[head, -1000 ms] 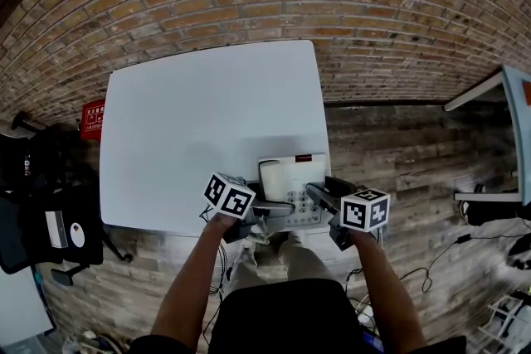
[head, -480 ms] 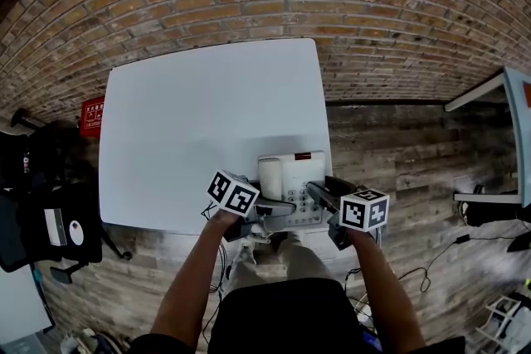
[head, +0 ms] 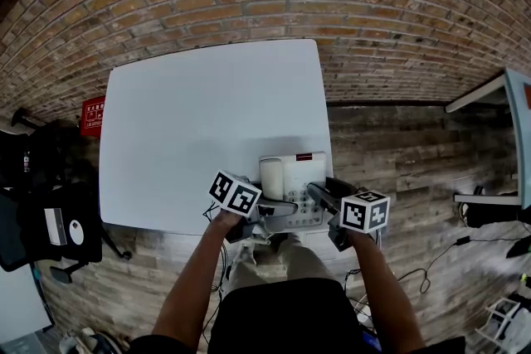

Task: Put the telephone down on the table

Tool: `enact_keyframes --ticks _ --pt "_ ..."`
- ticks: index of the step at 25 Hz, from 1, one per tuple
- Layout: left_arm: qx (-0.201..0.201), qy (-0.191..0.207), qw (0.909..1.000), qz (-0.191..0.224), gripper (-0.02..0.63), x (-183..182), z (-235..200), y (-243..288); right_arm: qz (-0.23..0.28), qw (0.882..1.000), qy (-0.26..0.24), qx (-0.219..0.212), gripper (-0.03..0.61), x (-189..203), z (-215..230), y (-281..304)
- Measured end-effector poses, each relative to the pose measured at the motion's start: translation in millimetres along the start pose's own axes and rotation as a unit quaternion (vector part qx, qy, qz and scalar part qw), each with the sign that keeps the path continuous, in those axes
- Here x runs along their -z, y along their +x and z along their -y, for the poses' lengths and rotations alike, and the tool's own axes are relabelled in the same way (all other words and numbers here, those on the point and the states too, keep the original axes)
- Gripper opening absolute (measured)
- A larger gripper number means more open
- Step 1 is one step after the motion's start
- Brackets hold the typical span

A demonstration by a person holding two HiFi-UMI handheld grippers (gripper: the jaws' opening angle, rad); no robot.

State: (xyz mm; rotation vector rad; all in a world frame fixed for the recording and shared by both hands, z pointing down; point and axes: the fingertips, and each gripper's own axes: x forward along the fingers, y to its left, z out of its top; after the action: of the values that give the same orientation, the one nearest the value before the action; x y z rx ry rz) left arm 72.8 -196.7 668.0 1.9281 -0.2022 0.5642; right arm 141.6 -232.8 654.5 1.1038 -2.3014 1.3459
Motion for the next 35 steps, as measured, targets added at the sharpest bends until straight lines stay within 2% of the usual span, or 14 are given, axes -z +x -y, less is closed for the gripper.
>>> enact_keyframes --ticks 18,28,35 --pt "-0.042 -0.015 0.9986 -0.028 0.535 0.6 1.4 6.3 0.011 1.0 0.008 -0.007 0.212 -0.9 2.1 -2.4" --pt "-0.086 -0.009 0.9951 -0.047 0.552 4.3 -1.5 8.9 0.012 1.0 0.008 -0.011 0.21 -1.4 0.8 -2.5" --pt "-0.126 0.007 0.9893 -0.073 0.554 8.5 -5.6 12.6 0.012 1.0 0.01 -0.01 0.21 -0.8 2.5 -3.8"
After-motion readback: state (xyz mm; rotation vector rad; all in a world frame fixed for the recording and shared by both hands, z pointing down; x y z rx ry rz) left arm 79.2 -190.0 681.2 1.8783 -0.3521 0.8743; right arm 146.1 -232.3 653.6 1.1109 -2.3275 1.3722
